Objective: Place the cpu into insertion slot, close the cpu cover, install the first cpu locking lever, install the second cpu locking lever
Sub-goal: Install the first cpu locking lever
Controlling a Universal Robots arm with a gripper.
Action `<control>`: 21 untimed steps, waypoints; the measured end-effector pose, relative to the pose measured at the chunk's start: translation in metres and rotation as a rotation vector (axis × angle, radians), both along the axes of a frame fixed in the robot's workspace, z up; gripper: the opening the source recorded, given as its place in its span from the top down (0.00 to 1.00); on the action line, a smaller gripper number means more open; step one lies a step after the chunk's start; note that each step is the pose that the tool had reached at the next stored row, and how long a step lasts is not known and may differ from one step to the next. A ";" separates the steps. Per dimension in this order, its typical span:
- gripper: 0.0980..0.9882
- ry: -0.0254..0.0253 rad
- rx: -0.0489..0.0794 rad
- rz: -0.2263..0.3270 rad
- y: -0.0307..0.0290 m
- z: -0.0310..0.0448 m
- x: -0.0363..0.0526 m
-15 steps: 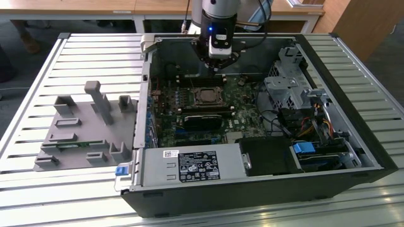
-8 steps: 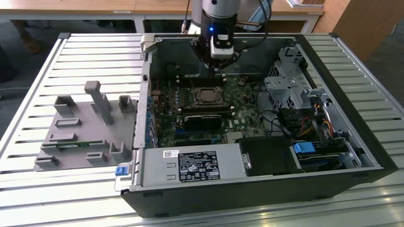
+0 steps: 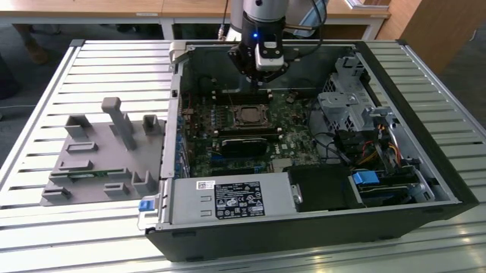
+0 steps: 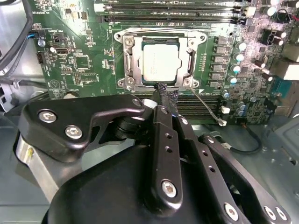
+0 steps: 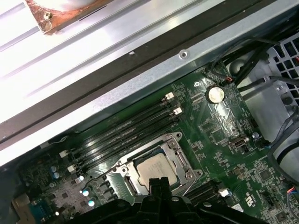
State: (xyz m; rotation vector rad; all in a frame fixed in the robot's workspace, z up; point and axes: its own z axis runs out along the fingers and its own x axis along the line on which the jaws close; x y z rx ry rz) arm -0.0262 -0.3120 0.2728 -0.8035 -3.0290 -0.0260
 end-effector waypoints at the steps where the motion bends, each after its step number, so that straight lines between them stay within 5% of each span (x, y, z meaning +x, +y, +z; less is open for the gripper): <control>1: 0.98 0.0000 0.000 0.006 0.0000 0.0000 0.0000; 21: 0.98 0.0000 0.000 0.135 -0.0003 0.0000 0.0000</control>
